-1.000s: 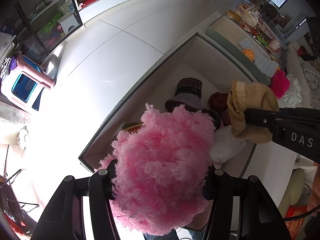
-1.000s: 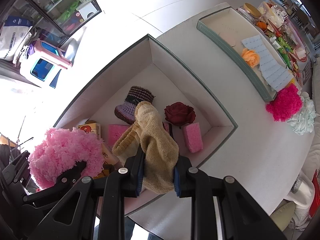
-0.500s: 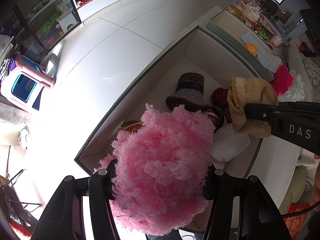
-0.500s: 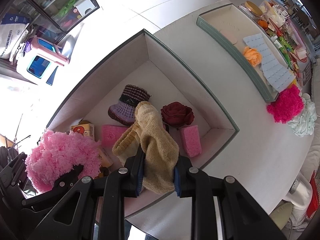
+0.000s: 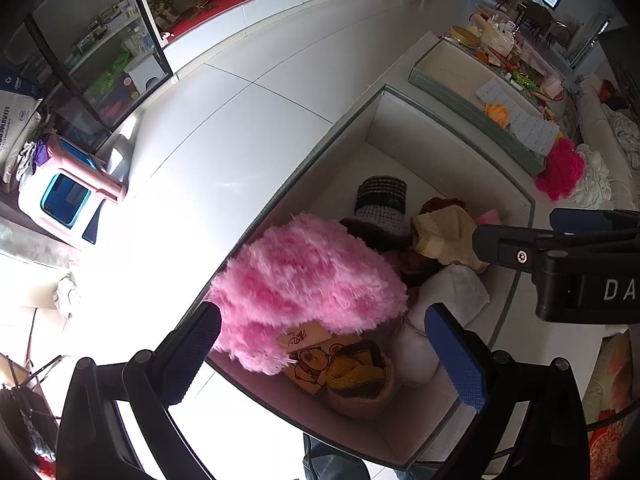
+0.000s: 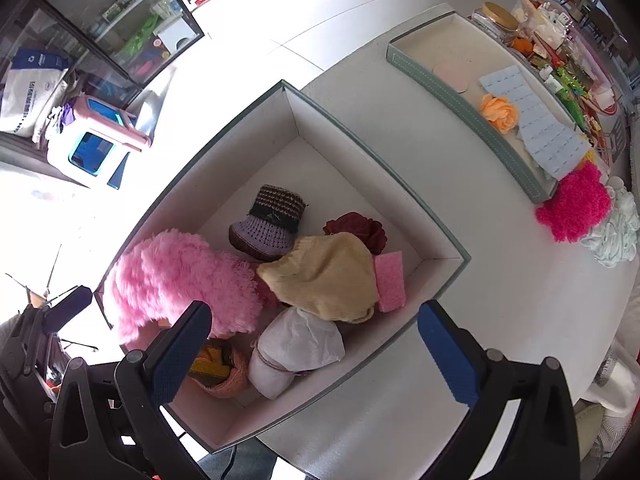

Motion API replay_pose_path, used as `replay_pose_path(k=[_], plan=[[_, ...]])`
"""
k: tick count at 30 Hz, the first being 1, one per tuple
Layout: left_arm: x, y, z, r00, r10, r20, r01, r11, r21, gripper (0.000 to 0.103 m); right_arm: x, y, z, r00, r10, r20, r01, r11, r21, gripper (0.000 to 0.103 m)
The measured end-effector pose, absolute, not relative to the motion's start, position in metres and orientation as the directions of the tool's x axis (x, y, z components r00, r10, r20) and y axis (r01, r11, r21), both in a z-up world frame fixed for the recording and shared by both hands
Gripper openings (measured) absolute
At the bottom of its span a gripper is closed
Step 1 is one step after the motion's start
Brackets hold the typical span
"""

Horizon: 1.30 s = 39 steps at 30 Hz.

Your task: Organize soft objects

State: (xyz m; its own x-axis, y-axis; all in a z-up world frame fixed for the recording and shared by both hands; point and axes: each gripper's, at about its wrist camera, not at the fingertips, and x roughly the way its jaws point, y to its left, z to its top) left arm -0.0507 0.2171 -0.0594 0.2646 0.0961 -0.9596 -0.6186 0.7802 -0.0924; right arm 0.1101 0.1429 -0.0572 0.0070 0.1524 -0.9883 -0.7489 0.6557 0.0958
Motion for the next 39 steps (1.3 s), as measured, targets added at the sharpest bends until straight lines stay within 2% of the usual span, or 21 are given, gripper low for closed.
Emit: replay_pose_path(k=[2, 8, 14, 39], plan=[[-0.050, 0.217, -0.054, 0.234, 0.127, -0.964, -0.630, 0.775, -0.051, 0.102, 0.111, 0.137, -0.048, 0.023, 0.169, -0.985, -0.737, 0.669, 0.097, 0.103], [-0.058, 0.219, -0.036, 0.287, 0.085, -0.954, -0.655, 0.744, -0.130, 0.102, 0.103, 0.126, -0.023, 0.066, 0.196, -0.978, -0.736, 0.672, 0.085, 0.103], [-0.067, 0.212, -0.032, 0.248, 0.121, -0.961, -0.663, 0.745, -0.077, 0.102, 0.091, 0.126, -0.010, 0.091, 0.189, -0.978, -0.765, 0.641, 0.053, 0.103], [-0.093, 0.215, -0.037, 0.231, 0.123, -0.965, -0.684, 0.726, -0.071, 0.102, 0.062, 0.135, -0.006, 0.117, 0.170, -0.979, -0.797, 0.604, 0.010, 0.103]])
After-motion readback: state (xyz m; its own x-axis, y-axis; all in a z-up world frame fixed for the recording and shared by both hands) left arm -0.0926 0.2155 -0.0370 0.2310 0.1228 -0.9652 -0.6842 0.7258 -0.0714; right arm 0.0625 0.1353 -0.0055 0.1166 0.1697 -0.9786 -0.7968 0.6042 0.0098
